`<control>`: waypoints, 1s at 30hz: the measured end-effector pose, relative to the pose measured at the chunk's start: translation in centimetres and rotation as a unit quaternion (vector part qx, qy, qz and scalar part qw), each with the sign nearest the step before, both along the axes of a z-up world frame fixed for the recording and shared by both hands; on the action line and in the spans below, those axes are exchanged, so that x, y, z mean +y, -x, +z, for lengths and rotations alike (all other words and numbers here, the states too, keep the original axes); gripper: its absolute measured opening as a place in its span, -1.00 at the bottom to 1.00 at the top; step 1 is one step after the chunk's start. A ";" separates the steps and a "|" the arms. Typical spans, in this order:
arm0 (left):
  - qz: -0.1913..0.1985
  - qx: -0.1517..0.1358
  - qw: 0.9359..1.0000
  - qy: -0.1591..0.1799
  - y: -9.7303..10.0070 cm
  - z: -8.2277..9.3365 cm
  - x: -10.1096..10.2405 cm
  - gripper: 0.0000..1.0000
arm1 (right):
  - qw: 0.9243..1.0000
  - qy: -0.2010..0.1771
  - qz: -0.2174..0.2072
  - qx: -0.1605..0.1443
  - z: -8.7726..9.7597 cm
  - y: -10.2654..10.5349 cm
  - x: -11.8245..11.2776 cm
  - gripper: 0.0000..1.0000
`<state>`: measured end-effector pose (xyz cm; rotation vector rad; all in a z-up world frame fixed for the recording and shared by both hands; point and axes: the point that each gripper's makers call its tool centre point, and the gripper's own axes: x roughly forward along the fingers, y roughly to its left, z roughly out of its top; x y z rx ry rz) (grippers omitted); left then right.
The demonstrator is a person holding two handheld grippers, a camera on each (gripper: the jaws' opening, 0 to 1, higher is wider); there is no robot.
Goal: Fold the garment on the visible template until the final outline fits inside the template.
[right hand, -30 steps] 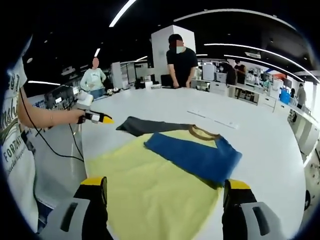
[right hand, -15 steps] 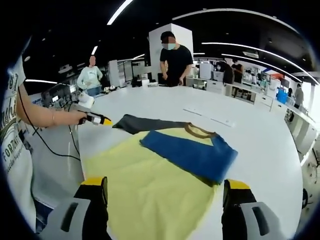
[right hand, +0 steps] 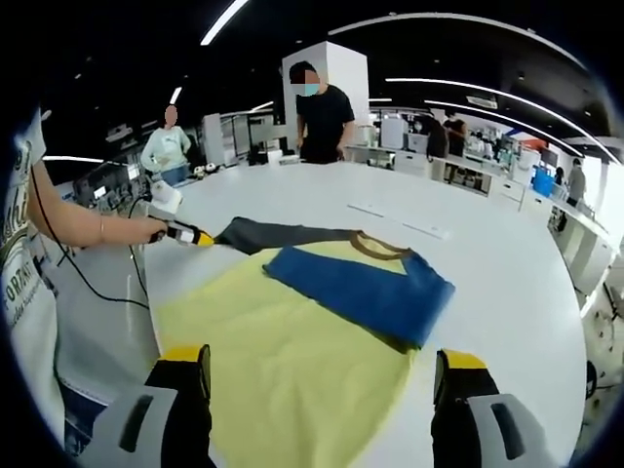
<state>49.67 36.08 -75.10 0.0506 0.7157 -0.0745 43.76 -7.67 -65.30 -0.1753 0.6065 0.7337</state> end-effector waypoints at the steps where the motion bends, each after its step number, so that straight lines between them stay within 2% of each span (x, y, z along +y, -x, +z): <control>1: 0.002 0.001 1.000 -0.001 -0.1 0.0 0.1 -0.82 | 1.000 0.003 0.000 0.001 -0.1 0.0 -0.1 0.88; 6: 0.028 0.003 0.999 0.021 -0.2 -0.1 0.2 -0.86 | 1.000 0.016 -0.003 0.003 -0.5 0.0 -0.4 0.84; 16: 0.046 -0.006 0.998 0.040 -0.4 -0.1 0.3 -1.00 | 0.999 0.033 -0.020 0.003 -1.0 -0.1 -1.5 0.72; 19: 0.037 -0.001 0.999 0.036 -0.3 0.0 0.3 -1.00 | 0.999 0.030 -0.023 0.003 -1.0 -0.2 -1.6 0.72; 22: 0.012 0.019 0.999 0.039 0.0 0.0 -0.2 -1.00 | 0.999 0.040 -0.019 0.001 -1.2 -0.5 -1.7 0.71; 24: -0.001 0.006 0.999 0.036 -0.1 0.9 -0.1 -1.00 | 0.999 0.047 -0.015 0.001 -1.4 -0.6 -1.7 0.71; 27: -0.005 -0.004 0.999 0.043 0.0 2.1 0.2 -1.00 | 0.999 0.037 -0.012 0.001 -1.1 -0.5 -1.1 0.73; 30: -0.015 -0.002 0.999 0.038 0.3 2.6 0.5 -1.00 | 0.999 0.031 -0.009 0.001 -1.0 -0.4 -0.8 0.73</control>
